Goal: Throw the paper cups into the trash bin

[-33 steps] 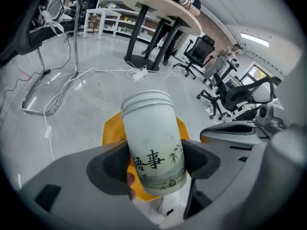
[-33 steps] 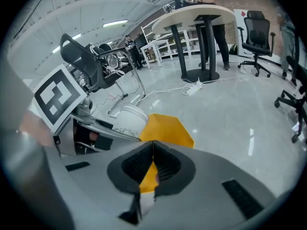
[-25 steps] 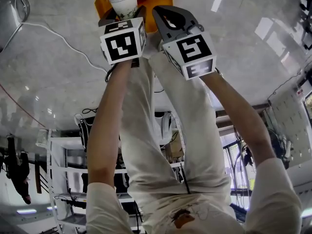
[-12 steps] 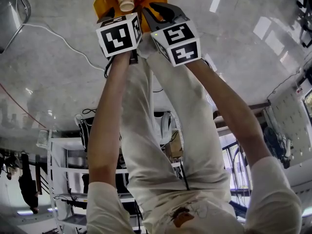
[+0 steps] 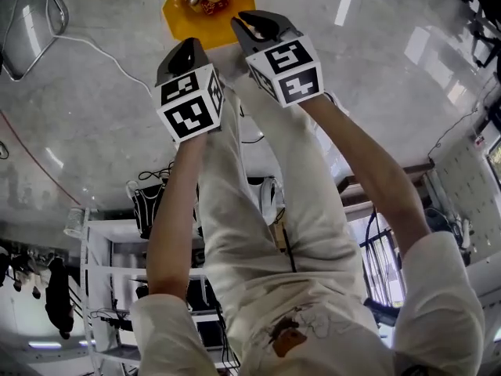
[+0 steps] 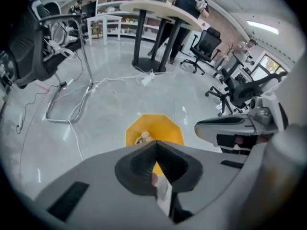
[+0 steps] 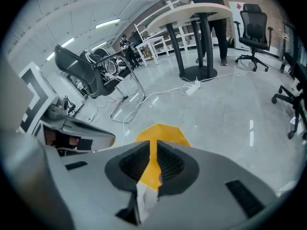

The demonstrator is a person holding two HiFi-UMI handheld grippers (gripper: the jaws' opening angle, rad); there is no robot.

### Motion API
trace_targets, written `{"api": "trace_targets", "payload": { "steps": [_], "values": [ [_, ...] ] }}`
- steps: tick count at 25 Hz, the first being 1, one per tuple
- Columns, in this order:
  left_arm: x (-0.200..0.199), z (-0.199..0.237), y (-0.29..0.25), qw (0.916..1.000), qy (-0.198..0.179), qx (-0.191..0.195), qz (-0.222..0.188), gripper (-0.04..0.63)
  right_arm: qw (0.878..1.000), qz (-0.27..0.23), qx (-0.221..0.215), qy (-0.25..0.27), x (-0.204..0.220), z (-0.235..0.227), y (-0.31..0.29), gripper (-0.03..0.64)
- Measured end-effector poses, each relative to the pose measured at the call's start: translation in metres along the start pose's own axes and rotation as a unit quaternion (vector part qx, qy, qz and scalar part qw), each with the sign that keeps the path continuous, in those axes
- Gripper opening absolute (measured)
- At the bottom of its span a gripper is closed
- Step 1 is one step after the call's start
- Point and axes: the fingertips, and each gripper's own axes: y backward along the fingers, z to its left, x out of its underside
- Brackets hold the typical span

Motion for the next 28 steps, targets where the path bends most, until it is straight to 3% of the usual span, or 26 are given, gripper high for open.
{"api": "trace_targets", "payload": {
  "steps": [6, 15, 22, 28],
  "values": [
    [-0.054, -0.024, 0.108, 0.9981, 0.026, 0.010, -0.054, 0.008, 0.999, -0.032, -0.001, -0.008, -0.055, 0.035, 0.082, 0.039],
    [-0.117, -0.084, 0.285, 0.9921, 0.005, 0.027, -0.123, 0.006, 0.997, -0.073, -0.022, -0.002, -0.142, 0.111, 0.230, 0.026],
    [-0.138, -0.115, 0.403, 0.9854, -0.008, 0.027, -0.168, 0.006, 0.992, -0.120, -0.037, 0.010, -0.206, 0.160, 0.348, 0.011],
    [-0.144, -0.136, 0.492, 0.9792, -0.032, 0.021, -0.199, 0.006, 0.990, -0.127, -0.044, 0.049, -0.233, 0.199, 0.434, 0.009]
  ]
}}
